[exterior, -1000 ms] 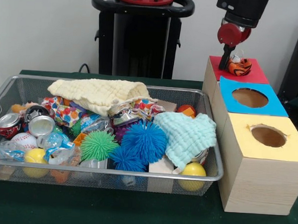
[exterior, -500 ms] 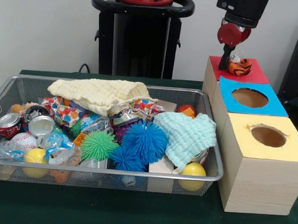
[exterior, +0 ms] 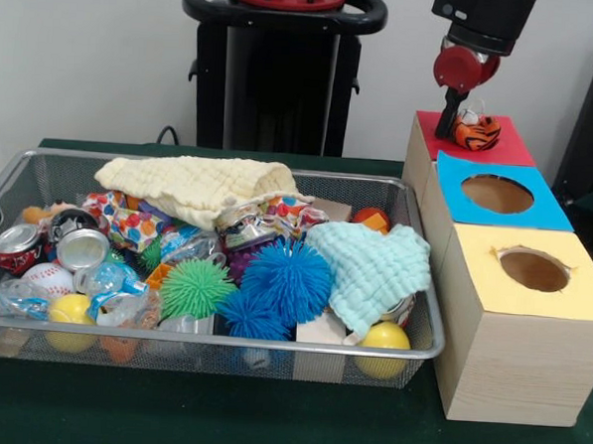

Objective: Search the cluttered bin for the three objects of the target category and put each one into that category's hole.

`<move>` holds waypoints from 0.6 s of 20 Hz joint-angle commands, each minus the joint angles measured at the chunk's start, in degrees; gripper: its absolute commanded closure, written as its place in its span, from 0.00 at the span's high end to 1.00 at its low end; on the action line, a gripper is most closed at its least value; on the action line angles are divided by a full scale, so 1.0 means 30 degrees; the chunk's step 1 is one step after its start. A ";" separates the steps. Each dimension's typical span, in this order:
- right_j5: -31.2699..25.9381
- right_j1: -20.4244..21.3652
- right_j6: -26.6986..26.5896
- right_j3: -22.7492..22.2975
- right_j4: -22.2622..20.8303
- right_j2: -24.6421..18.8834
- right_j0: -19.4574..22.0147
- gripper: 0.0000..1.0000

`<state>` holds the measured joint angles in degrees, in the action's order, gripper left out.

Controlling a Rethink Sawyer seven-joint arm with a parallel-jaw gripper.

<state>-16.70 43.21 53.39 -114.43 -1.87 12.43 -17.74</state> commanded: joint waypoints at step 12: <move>0.1202 -0.2181 0.5737 0.1587 0.1499 -0.0998 -0.0861 0.00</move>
<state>-16.70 42.43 53.39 -113.76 -1.08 14.25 -19.76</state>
